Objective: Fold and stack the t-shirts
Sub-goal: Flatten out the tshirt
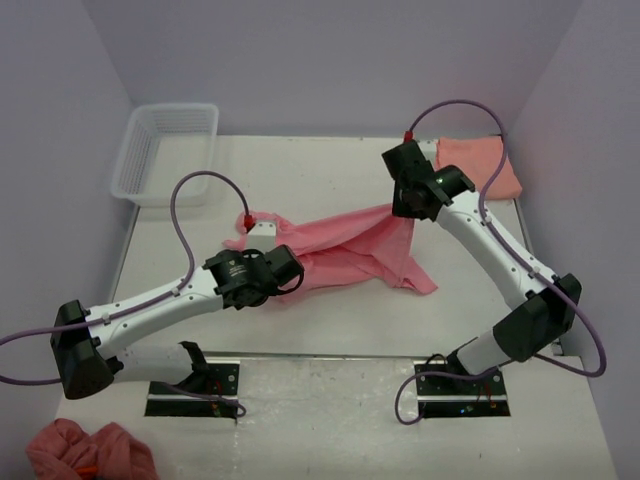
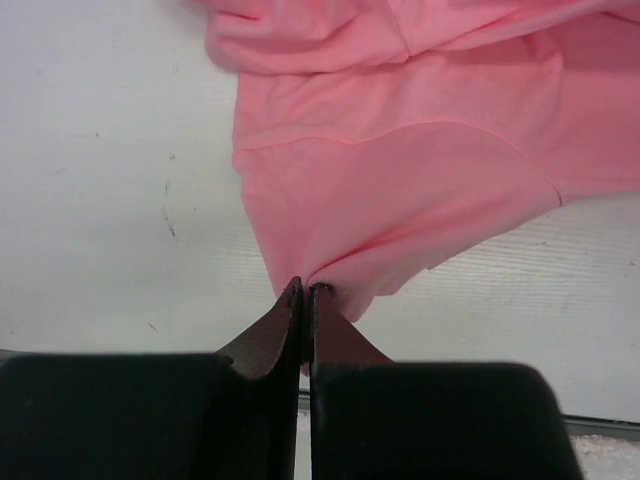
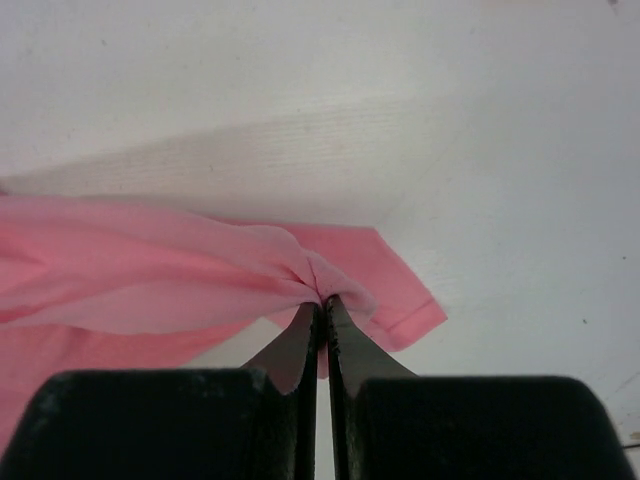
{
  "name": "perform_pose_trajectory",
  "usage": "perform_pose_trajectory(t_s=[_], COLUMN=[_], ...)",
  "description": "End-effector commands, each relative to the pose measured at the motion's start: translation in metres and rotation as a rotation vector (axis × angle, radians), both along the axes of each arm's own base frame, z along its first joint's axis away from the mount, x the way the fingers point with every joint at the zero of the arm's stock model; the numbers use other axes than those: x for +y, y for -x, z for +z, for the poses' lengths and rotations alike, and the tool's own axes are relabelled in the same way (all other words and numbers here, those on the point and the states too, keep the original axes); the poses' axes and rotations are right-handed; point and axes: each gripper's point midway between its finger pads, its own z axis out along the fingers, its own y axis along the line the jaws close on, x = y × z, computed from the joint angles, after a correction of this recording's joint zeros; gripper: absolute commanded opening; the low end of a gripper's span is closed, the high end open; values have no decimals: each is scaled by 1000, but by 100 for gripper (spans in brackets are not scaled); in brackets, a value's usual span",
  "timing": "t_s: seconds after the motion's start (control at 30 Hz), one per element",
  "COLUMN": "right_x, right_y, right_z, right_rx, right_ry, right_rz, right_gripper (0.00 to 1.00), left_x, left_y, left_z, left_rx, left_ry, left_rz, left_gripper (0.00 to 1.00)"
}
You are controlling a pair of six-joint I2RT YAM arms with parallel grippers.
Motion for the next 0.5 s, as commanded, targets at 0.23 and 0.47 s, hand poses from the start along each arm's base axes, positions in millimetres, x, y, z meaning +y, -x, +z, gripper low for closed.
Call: perform_pose_trajectory(t_s=[0.23, 0.47], right_x=[-25, -23], right_y=[-117, -165], right_z=[18, 16], right_rx=[-41, -72], right_ry=[55, 64], right_rz=[-22, -28], right_gripper=[0, 0], left_x=[1, 16], left_y=[-4, 2], left_z=[8, 12], left_rx=[-36, -43], left_ry=[1, -8], left_rz=[22, 56], left_gripper=[0, 0])
